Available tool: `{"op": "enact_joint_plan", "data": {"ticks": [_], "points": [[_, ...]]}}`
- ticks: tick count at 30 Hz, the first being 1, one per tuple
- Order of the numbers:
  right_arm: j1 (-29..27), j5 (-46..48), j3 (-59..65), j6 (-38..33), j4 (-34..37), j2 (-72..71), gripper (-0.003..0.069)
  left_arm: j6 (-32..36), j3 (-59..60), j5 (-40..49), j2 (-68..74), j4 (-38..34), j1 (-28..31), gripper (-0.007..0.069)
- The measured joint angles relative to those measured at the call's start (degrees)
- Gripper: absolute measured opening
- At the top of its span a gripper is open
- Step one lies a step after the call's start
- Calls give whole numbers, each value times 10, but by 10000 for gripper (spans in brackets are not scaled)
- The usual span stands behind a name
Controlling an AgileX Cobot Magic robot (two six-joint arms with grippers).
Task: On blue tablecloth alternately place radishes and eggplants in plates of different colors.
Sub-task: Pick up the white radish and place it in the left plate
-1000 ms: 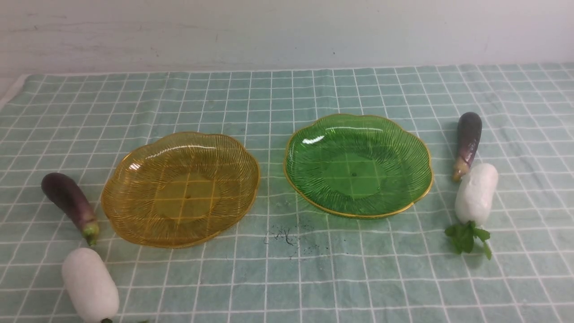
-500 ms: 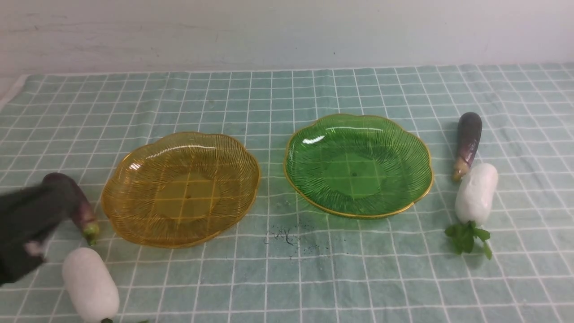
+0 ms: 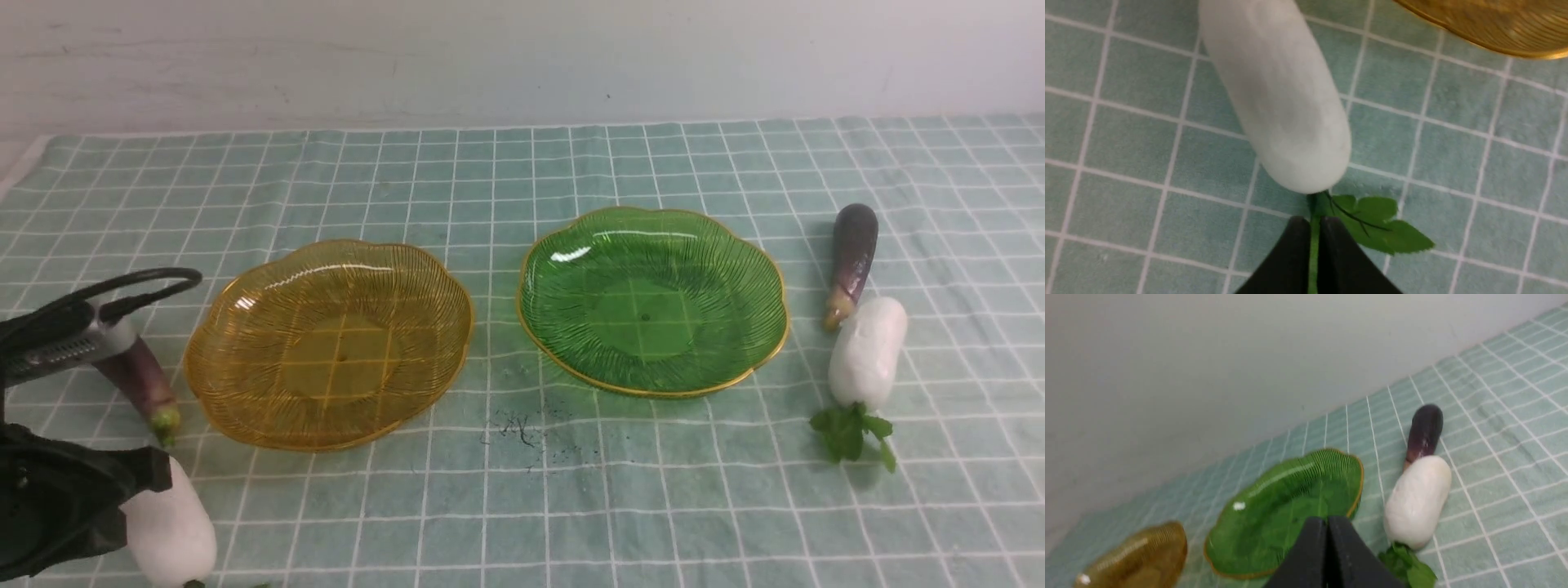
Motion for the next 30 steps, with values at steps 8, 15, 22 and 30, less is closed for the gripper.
{"op": "enact_joint_plan", "data": {"ticks": [8,15,22,30], "points": [[15,162,-184,-163,50,204,-13,23,-2,-36,65,-25,30,46],[17,170,-191,-271,163,263,-13,59,-3,-92,100,-51,30,305],[17,170,-188,-331,213,293,-13,9,-3,-147,169,-51,30,608],[17,218,-228,-310,194,413,-13,-7,-4,-171,245,-51,30,494]]}}
